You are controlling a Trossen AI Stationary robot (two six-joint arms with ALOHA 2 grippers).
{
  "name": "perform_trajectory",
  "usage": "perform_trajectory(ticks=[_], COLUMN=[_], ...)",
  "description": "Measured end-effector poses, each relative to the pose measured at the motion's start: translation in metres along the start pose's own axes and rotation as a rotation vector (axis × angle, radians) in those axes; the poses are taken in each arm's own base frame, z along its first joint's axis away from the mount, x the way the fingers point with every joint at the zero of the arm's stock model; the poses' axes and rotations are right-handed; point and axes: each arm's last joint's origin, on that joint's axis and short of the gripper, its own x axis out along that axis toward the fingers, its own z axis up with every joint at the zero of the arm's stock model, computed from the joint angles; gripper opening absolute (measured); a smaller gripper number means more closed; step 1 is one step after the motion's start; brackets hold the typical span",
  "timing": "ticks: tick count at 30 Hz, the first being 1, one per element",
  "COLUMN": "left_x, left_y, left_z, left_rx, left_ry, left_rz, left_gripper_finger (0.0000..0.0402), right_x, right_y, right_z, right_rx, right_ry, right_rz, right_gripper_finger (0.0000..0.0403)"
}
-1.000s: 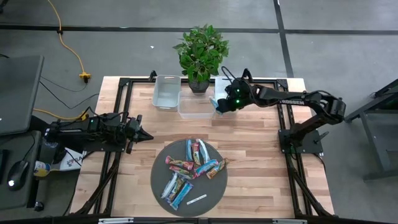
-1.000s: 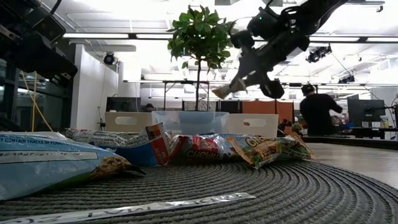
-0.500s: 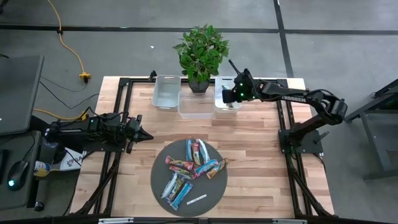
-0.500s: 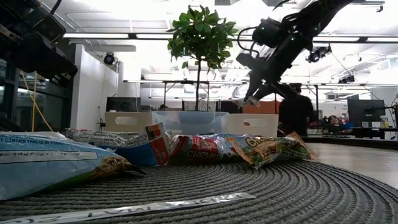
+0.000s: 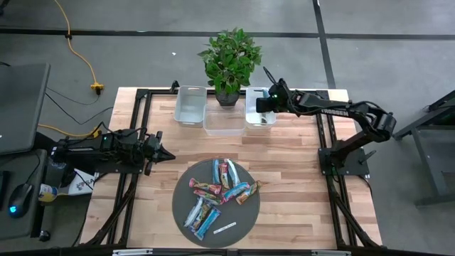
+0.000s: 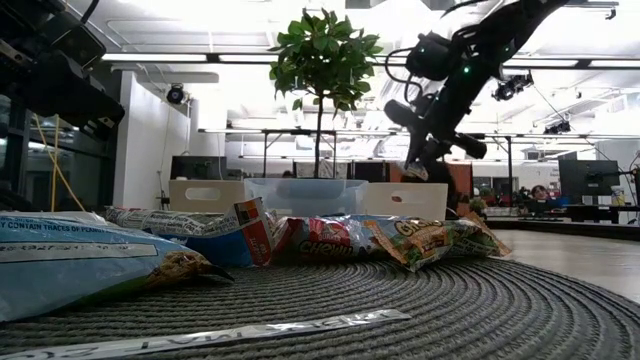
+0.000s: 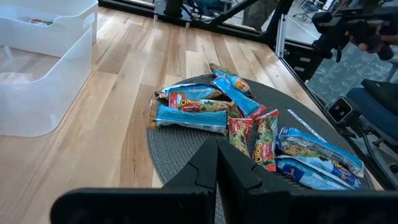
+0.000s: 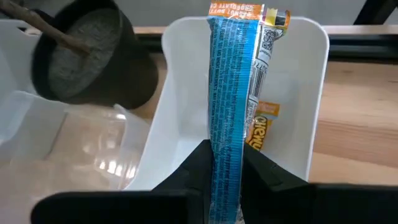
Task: Pick and place Granola Bars by type
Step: Put the yellow granola bar into the white bin
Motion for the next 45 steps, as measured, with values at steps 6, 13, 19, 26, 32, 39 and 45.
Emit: perform_trajectory(ticks=[6,13,19,26,32,39,45], left_x=[0.000,0.000,0.000,0.000,0.000,0.000,0.000], left_y=[0.000,0.000,0.000,0.000,0.000,0.000,0.000], left_z=[0.000,0.000,0.000,0.000,0.000,0.000,0.000], left_rx=[0.000,0.000,0.000,0.000,0.000,0.000,0.000], left_ry=[0.000,0.000,0.001,0.000,0.000,0.000,-0.001], left_rz=[-0.001,-0.005,-0.004,-0.003,-0.002,0.001,0.001], left_gripper_finger=[0.0001,0.0001,0.0001,0.0001,0.0001,0.0001,0.0001], right_x=[0.021,0.034,0.034,0.034,0.034,0.014,-0.019], right_y=[-0.003,-0.005,-0.005,-0.004,-0.003,0.002,0.006], right_z=[-0.009,-0.015,-0.016,-0.017,-0.017,-0.008,0.005], right_rx=[-0.008,-0.010,-0.013,-0.024,-0.078,-0.119,-0.193], right_ry=[0.071,0.109,0.131,0.149,0.173,0.127,0.027], right_rz=[-0.030,-0.050,-0.040,-0.024,0.021,0.081,0.152], right_gripper_finger=[0.0043,0.0044,0.0063,0.0123,0.0150,0.0151,0.0151])
